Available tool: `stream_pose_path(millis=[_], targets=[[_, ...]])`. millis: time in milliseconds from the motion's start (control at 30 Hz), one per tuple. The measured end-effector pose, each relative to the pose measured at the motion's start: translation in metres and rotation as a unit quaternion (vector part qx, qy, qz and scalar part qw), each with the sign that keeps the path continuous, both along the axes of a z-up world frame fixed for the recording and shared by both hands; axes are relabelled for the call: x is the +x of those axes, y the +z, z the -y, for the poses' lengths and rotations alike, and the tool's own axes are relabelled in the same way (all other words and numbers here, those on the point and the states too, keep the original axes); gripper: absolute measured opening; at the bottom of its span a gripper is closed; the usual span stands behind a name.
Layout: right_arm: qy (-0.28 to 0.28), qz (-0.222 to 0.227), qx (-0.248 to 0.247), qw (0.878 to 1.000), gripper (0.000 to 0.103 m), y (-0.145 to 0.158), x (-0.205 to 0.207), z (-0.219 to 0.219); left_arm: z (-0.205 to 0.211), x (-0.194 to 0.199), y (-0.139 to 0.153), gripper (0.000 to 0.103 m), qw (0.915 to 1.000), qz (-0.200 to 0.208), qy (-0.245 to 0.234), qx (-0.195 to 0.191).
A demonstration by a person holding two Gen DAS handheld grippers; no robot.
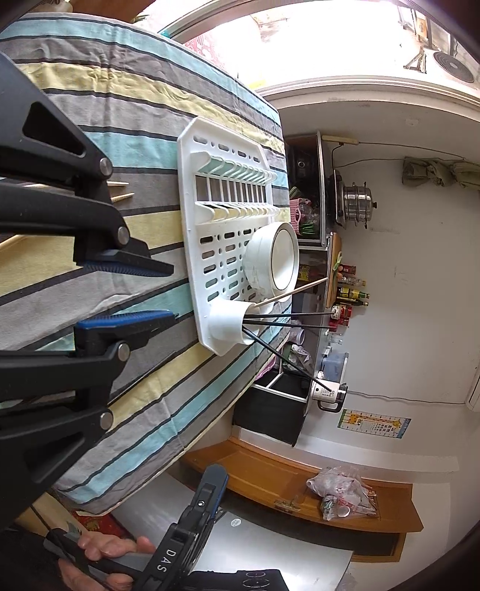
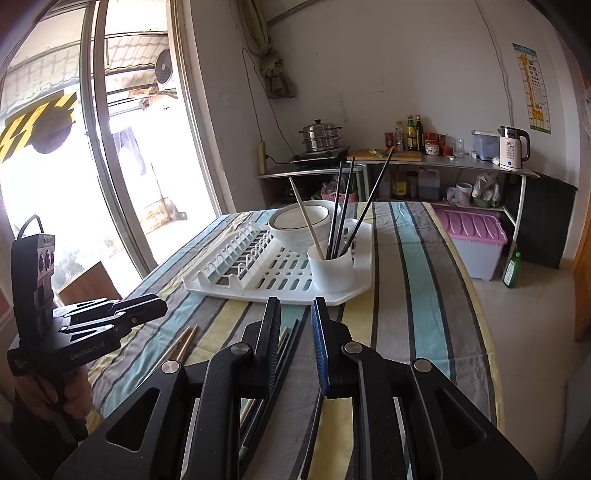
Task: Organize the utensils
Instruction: 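Open both tools and move them back down to the chopsticks on the cloth, then grasp a wooden chopstick with the left tool while the right tool grasps a black chopstick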
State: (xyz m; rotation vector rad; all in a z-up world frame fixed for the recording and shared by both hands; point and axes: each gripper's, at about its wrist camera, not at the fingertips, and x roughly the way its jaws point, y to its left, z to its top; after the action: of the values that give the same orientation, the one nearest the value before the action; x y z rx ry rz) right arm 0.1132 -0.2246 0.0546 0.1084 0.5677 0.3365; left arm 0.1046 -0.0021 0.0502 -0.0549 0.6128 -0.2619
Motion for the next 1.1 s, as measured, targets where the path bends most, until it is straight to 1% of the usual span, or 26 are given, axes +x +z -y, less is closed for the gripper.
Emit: stream_pose_path(millis=[267,367,500,800,1100], targets=[[-0.002,-0.013,0.003,1.000,0.018,-0.017,-0.030,0.000,-0.007,-0.034,-0.017,0.020,0.9999,-0.002,0.013,0.000],[-0.002,-0.017,0.003,1.000,0.018,-0.020,-0.035,-0.001,-0.012,-0.047,-0.025,0.020,0.9998,-0.009,0.019,-0.005],[0.001,-0.024,0.003,1.000,0.018,-0.024,-0.035,-0.002,-0.019,-0.053,-0.034,0.020,0.9993,-0.022,0.028,-0.006],[0.007,-0.046,-0.004,0.999,0.018,-0.038,-0.021,-0.011,-0.027,-0.039,-0.051,0.020,0.9976,-0.052,0.046,0.002],[0.002,-0.079,-0.005,0.997,0.018,-0.055,0.007,-0.014,-0.033,-0.011,-0.071,0.020,0.9934,-0.090,0.068,0.020]])
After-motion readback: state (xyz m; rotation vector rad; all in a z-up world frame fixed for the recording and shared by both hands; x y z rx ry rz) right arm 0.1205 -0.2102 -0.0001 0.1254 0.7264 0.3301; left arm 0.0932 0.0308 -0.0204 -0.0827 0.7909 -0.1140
